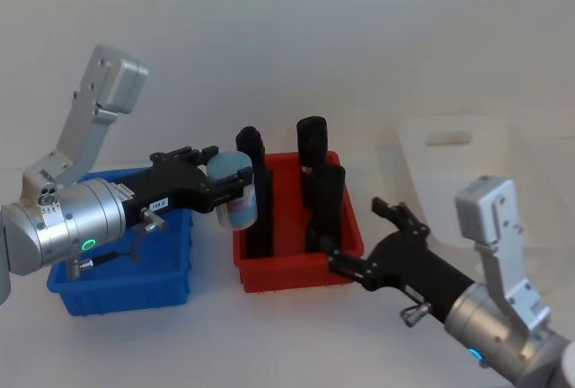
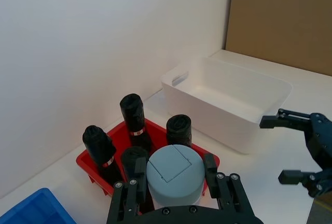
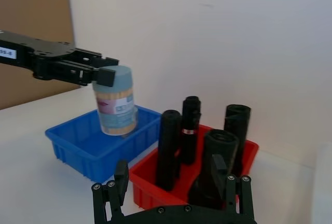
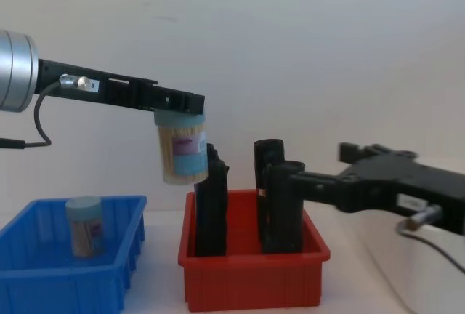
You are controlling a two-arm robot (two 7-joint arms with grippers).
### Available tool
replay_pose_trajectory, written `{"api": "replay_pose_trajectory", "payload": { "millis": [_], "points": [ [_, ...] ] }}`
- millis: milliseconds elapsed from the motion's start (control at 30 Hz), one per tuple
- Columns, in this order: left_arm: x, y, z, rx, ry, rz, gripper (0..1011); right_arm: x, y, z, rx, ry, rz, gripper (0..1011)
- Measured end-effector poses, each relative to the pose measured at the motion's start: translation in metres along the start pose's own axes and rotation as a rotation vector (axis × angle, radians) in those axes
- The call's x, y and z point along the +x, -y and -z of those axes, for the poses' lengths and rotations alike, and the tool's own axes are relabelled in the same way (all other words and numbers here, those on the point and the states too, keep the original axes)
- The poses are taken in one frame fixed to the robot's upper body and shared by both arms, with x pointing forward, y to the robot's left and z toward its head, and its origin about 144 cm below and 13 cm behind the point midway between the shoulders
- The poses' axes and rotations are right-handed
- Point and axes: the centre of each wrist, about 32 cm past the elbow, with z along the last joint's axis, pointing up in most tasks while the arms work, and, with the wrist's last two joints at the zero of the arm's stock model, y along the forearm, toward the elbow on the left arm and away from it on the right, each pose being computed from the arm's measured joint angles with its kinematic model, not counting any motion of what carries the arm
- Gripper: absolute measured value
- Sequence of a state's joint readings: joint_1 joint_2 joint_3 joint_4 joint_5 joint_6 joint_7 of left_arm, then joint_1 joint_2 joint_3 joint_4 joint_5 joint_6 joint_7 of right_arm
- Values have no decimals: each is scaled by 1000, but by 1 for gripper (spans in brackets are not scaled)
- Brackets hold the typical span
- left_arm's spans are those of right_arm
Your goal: Pick the cotton swabs from the blue box and place them into the white box.
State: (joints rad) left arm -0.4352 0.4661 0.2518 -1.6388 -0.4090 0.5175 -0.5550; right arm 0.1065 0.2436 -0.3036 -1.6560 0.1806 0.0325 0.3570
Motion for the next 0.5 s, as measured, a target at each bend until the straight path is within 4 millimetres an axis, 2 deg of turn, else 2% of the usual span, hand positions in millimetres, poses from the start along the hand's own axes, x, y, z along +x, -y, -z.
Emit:
{"api": "replay_pose_trajectory", "payload": {
  "millis": [500],
  "points": [
    [0, 0, 0, 0, 0, 2, 659, -12, -58, -3, 5, 51, -169, 1002]
  ]
}}
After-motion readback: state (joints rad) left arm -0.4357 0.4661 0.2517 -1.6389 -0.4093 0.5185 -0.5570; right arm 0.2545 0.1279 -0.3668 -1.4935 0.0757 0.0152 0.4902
